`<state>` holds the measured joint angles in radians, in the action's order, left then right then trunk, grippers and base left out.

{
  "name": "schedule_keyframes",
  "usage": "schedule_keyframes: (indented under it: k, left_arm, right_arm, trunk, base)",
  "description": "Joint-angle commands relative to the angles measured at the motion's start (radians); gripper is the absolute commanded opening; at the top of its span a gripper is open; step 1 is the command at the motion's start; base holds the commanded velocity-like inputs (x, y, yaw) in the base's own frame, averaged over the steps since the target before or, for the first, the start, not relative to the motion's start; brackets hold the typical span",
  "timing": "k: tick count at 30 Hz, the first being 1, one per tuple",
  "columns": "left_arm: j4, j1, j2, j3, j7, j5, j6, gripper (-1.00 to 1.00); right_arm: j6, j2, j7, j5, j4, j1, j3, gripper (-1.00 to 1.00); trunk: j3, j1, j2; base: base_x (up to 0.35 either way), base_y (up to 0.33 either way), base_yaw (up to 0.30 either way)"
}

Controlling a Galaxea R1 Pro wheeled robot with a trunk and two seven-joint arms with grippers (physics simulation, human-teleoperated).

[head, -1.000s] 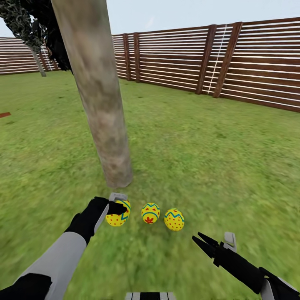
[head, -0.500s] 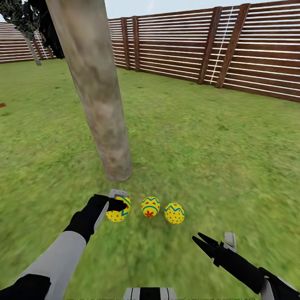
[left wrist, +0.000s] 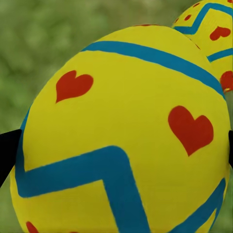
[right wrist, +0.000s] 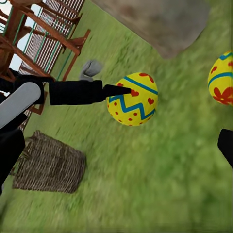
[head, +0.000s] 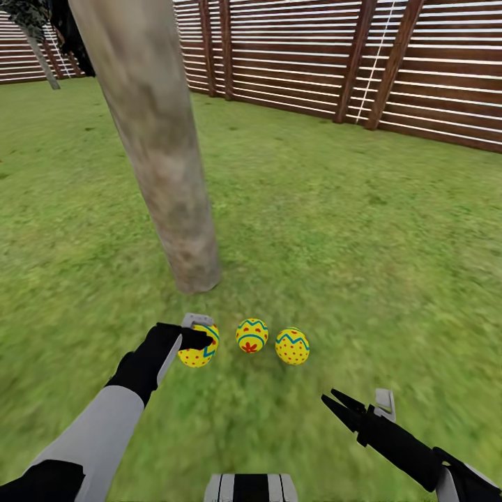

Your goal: Take the three Easter eggs out of the wicker basket on the lawn in the garden, then place them on the lawn next to a single tree (choose any tree) so that all three eggs are next to the same tree and none are left in the basket.

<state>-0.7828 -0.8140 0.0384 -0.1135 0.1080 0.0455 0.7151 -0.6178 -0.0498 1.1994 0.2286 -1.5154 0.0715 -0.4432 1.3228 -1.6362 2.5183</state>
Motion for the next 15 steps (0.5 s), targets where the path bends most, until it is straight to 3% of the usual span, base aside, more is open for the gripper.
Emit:
schedule_keyframes:
  k: [1, 15]
  left_arm:
    - [-0.002, 0.000, 0.000, 0.000, 0.005, 0.005, 0.004, -1.00]
    - [-0.033, 0.001, 0.000, 0.000, 0.005, 0.005, 0.004, -1.00]
  right_arm:
    - [-0.008, -0.001, 0.002, 0.002, 0.000, 0.001, -0.002, 1.00]
    - [-0.008, -0.001, 0.001, 0.002, 0.000, 0.001, -0.002, 1.00]
  trunk:
    - [0.005, 0.000, 0.001]
    - [0.059, -0.007, 0.004]
  base:
    - [0.000, 0.000, 0.000]
    - [0.000, 0.000, 0.000]
